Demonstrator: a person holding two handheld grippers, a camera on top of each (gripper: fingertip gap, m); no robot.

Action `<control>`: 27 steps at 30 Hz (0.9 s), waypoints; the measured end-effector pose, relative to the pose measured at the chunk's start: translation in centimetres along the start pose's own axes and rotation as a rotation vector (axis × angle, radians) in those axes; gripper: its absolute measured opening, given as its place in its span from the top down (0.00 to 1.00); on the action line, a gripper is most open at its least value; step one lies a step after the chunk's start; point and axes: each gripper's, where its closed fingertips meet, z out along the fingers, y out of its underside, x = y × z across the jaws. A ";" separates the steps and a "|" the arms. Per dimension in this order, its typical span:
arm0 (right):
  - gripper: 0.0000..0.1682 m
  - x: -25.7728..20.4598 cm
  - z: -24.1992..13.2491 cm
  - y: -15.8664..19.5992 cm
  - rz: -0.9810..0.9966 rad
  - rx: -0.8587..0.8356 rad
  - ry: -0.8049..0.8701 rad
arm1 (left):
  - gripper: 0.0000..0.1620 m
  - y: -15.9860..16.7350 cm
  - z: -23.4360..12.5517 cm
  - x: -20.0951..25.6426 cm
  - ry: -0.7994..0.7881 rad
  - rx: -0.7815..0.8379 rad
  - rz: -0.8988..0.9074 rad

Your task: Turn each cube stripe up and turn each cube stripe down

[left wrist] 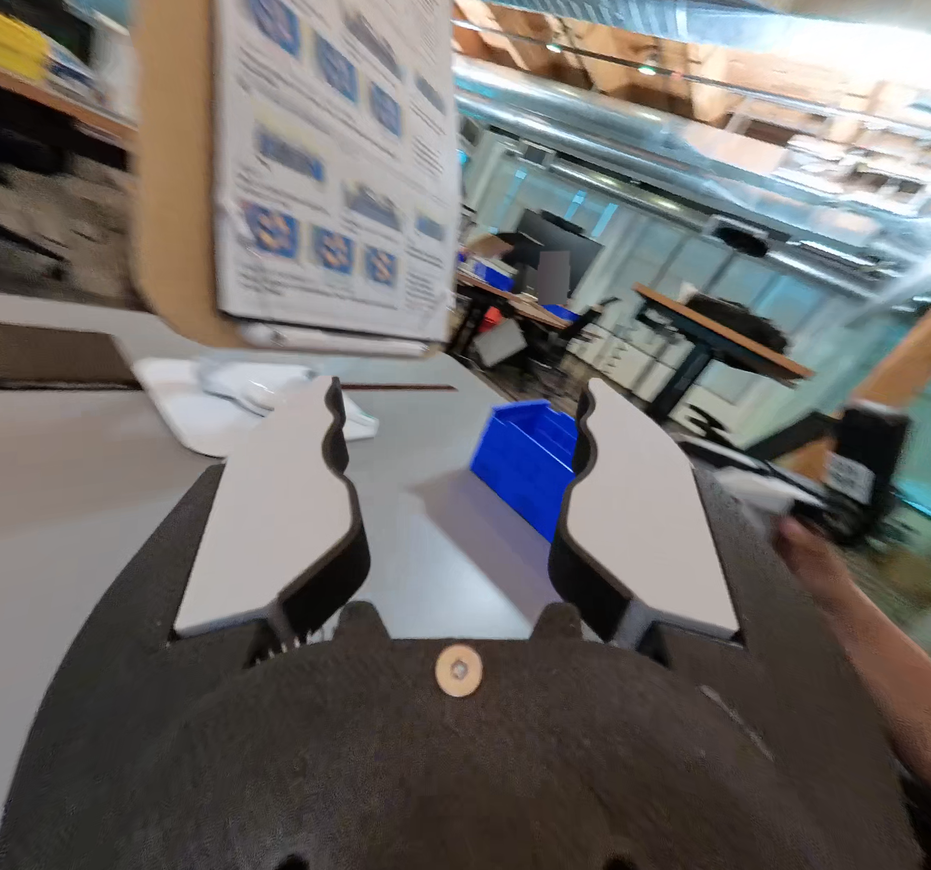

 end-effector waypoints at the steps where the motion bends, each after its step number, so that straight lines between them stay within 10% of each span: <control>1: 0.55 -1.6 0.5 0.5 0.017 0.012 -0.036 | 0.46 -1.8 -0.9 -1.2 -0.064 0.024 0.026; 13: 0.59 -9.5 4.3 10.2 0.020 -0.142 -0.200 | 0.46 -7.0 -17.6 -17.2 -0.802 -0.181 0.057; 27: 0.57 -11.0 7.2 13.6 -0.176 -0.263 -0.286 | 0.54 3.3 -31.8 -24.7 -1.320 -0.766 0.100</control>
